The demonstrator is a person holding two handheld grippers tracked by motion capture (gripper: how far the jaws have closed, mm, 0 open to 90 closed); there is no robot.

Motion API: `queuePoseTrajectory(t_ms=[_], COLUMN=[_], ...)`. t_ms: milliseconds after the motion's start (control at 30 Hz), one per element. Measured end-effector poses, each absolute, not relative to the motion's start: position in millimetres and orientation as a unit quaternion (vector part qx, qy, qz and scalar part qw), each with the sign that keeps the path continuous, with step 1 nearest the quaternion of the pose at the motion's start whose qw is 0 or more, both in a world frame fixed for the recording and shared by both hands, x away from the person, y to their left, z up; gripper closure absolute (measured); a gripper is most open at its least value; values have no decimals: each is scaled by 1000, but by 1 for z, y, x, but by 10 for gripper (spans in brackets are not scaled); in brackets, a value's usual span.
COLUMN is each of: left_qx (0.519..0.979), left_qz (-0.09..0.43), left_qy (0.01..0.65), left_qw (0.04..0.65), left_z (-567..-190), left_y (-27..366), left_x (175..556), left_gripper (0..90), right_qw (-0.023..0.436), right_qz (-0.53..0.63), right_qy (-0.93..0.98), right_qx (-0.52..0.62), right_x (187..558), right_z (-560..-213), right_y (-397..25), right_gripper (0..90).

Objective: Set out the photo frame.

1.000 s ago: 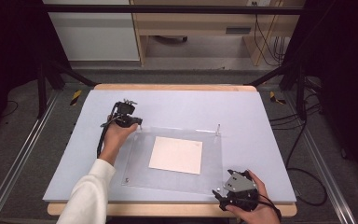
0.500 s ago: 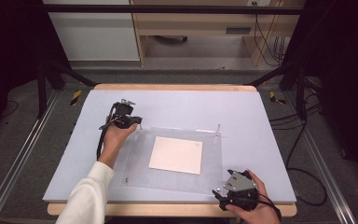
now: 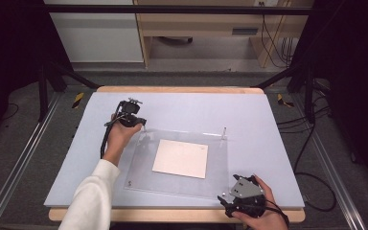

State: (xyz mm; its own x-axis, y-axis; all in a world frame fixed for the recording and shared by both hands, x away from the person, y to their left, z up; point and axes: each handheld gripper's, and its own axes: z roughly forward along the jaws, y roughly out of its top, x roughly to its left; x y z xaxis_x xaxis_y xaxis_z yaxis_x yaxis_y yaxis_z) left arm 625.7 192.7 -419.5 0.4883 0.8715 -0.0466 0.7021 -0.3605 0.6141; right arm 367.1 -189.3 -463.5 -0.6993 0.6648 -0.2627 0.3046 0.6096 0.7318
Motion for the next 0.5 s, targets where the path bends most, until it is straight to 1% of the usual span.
queuePoseTrajectory(t_ms=[167,500], left_qx=[811,814], left_qz=[133,126], left_qy=[490,491], left_qw=[290,283], left_z=[-419,-418], left_y=[193,193], left_x=[632,636], left_gripper=[853,853], right_qw=[265,273], right_qz=[341,331], right_qy=[858,867], right_qx=[278,255], right_x=[367,364], right_z=[-464,-467], right_y=[-189,-184], right_gripper=[150,145])
